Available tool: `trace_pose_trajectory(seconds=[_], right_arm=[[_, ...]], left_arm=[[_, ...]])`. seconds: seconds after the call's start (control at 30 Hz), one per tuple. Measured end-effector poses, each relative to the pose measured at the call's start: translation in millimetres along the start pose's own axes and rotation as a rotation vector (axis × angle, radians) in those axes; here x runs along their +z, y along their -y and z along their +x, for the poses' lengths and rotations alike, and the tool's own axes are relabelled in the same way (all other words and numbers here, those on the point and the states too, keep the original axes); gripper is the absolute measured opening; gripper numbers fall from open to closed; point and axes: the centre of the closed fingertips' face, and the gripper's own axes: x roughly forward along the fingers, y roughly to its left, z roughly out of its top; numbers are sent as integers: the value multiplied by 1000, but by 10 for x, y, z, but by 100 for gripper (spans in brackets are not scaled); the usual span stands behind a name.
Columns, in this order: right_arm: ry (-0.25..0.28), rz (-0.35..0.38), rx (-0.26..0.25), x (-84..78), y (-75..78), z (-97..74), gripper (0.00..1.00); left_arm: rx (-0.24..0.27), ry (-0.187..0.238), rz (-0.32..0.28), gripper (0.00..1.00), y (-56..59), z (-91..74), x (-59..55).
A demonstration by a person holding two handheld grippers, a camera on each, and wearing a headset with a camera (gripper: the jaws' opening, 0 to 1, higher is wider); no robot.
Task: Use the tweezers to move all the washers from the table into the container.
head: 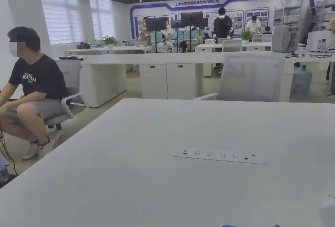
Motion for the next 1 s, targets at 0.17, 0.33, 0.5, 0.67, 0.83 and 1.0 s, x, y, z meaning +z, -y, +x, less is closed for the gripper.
trace_pose_trajectory(seconds=[0.17, 0.33, 0.5, 0.67, 0.83, 1.0], right_arm=[[39, -15, -3, 119, -58, -105, 4], [79, -37, 6, 263, -162, -228, 4], [109, -61, 23, 380, -293, -338, 4], [124, -78, 49, 414, -441, -423, 4], [109, -66, 89, 292, -596, -448, 4], [70, -41, 110, 57, -685, -404, 4]], left_arm=[[1, 1, 0, 76, -1, 0, 5], [-1, 0, 1, 76, 2, -2, 9], [-3, -2, 2, 76, 11, -2, 8], [-3, -2, 4, 76, 13, -5, 8], [-5, -4, 4, 76, 21, -4, 7], [-13, -8, 11, 76, 39, -3, -1]])
